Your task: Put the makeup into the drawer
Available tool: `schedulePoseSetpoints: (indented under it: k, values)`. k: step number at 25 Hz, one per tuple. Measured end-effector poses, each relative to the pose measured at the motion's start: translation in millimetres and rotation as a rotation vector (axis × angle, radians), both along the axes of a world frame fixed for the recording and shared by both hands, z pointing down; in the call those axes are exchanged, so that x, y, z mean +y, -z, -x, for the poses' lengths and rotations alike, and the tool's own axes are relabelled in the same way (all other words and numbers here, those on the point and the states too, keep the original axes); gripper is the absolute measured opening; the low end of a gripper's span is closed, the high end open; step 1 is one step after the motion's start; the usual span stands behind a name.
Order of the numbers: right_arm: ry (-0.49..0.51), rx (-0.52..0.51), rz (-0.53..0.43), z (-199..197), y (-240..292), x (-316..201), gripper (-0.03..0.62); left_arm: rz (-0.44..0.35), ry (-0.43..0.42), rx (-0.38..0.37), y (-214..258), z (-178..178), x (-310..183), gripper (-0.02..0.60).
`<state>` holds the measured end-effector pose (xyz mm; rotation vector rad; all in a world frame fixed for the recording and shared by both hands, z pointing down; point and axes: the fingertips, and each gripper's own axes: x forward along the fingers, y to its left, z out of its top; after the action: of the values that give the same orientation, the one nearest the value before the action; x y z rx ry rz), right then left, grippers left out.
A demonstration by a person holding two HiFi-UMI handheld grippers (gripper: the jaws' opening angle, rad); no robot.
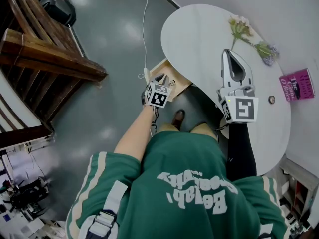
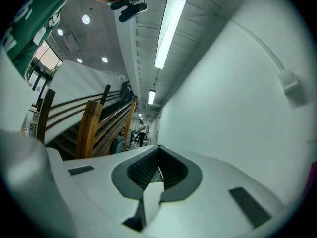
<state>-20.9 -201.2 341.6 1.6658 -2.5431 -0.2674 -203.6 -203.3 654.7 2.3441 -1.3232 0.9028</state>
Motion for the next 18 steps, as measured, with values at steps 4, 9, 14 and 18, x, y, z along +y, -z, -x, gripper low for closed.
schedulePoseSetpoints:
  k: [4,9,14,18]
  values:
    - [0.002,-0.002,0.001,1.1,-0.7,-2.6,0.009,0.007,0.007,0.002,-3.4,3.5,0.6,0.028]
    - [0.0,-0.002,0.004,2.1,-1.2,-5.4,0.009,0.021,0.002,-0.006,-7.8,5.4,2.2,0.028]
    - [-0.001,-0.004,-0.001,3.4,-1.0,-5.6,0.009,-0.077,-0.012,0.003,25.3,4.9,-7.1,0.028]
    - [-0.006,-0.004,-0.004,3.7,-0.4,-6.3,0.009,-0.242,-0.023,0.069,95.2,0.6,-20.4,0.062]
